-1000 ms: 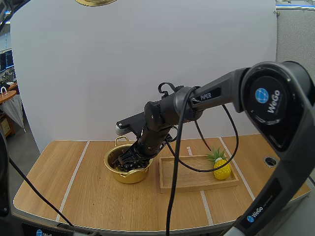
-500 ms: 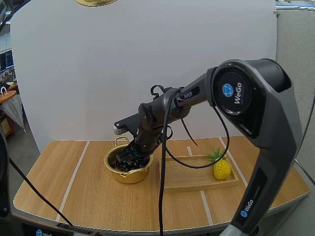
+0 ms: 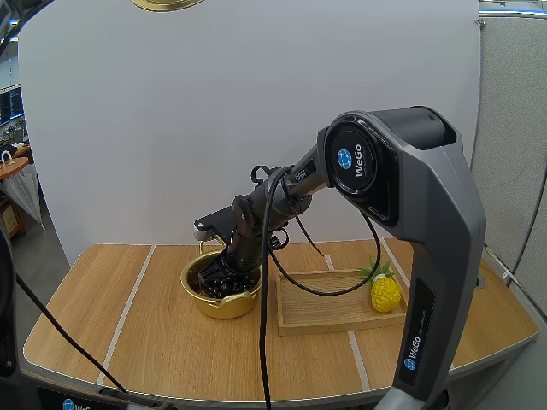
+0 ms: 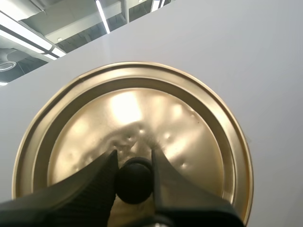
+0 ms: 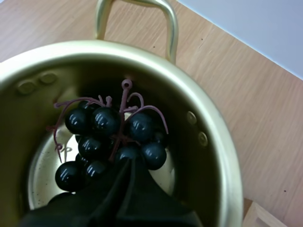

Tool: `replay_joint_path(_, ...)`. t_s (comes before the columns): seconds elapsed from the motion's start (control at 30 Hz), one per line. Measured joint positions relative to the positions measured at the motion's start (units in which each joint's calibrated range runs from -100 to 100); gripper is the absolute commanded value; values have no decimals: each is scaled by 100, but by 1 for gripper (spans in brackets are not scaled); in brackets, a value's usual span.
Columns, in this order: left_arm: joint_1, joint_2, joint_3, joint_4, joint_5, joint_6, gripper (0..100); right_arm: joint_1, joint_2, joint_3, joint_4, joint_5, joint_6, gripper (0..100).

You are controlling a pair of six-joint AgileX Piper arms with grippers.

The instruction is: Open the pot, put the grape inside, and close it

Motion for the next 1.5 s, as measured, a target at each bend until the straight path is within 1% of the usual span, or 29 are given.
replay_joint_path(0.23,0,0,0,0,0,0,0,0,-468,12,0,386,0,0)
replay_joint_path(0.5,0,0,0,0,0,0,0,0,-1762,36,0,884,0,0)
replay_joint_path(0.63,0,0,0,0,0,0,0,0,-2439,36,0,1707,0,0)
replay_joint_path(0.77,0,0,0,0,0,0,0,0,-3241,54,33,2503,0,0)
replay_joint_path(0.87,0,0,0,0,0,0,0,0,-3952,153,44,2866,0,0)
replay_joint_path(1.03,0,0,0,0,0,0,0,0,-5355,459,44,3442,0,0)
replay_joint_path(1.2,0,0,0,0,0,0,0,0,-6537,642,44,4349,0,0)
replay_joint_path(1.37,0,0,0,0,0,0,0,0,-7579,717,44,4641,0,0)
replay_joint_path(1.43,0,0,0,0,0,0,0,0,-7799,733,44,4786,0,0)
replay_joint_path(1.5,0,0,0,0,0,0,0,0,-8245,818,44,5116,0,0)
